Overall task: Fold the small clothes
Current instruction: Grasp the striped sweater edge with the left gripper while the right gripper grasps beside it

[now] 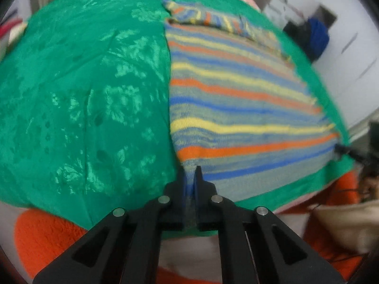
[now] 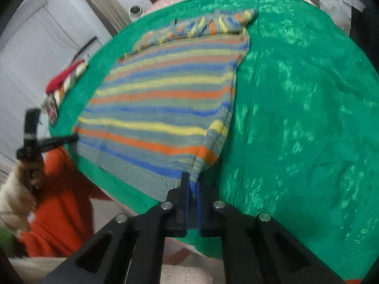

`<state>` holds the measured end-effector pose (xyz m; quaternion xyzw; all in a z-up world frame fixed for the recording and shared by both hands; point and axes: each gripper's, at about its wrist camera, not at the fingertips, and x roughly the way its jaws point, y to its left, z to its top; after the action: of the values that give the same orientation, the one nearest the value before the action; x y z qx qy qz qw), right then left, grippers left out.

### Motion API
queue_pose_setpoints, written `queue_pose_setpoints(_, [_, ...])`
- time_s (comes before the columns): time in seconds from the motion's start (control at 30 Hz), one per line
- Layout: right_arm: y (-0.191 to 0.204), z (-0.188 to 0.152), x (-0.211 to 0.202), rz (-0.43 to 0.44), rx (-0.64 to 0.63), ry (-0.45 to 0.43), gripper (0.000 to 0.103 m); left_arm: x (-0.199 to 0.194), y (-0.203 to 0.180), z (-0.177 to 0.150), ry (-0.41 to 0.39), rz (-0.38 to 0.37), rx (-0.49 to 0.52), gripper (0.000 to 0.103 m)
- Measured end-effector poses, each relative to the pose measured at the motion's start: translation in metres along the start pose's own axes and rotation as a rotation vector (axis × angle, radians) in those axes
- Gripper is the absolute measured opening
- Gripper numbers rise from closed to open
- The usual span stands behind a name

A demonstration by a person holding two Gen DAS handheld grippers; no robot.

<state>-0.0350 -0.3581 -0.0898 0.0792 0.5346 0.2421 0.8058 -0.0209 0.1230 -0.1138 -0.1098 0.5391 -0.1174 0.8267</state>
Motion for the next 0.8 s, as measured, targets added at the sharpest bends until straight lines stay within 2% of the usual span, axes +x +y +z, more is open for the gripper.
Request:
queue_pose_setpoints(0.07, [-0.007,0.013,-0.016,0.043,0.041,-0.04,0.005,-0.009,0.008,0.018,-0.031,-0.074,-0.041,0.004])
queue_pose_setpoints(0.17, [-0.02,0.041,-0.024,0.108,0.098,-0.093,0.005,-0.015,0.015,0.052,-0.072,-0.147,-0.093,0.004])
queue_pose_setpoints(0.2, [-0.025,0.057,-0.022,0.127,0.123,-0.114,0.005,-0.013,0.018,0.073,-0.098,-0.166,-0.106,0.004])
queue_pose_setpoints(0.3, [-0.039,0.098,-0.014,0.13,0.147,-0.17,0.005,-0.002,0.019,0.132,-0.158,-0.147,-0.098,0.004])
queue_pose_setpoints(0.4, [-0.064,0.15,0.005,0.126,0.183,-0.223,0.005,0.025,0.02,0.194,-0.184,-0.129,-0.125,0.004])
queue_pose_setpoints(0.53, [-0.089,0.233,0.044,0.094,0.23,-0.257,0.005,0.069,0.02,0.275,-0.174,-0.07,-0.138,0.004])
queue_pose_setpoints(0.73, [-0.12,0.326,0.097,0.061,0.282,-0.244,0.005,0.119,0.029,0.346,-0.163,-0.003,-0.179,0.004])
queue_pose_setpoints(0.8, [-0.129,0.35,0.115,0.039,0.277,-0.243,0.005,0.133,0.035,0.363,-0.187,0.003,-0.193,0.009])
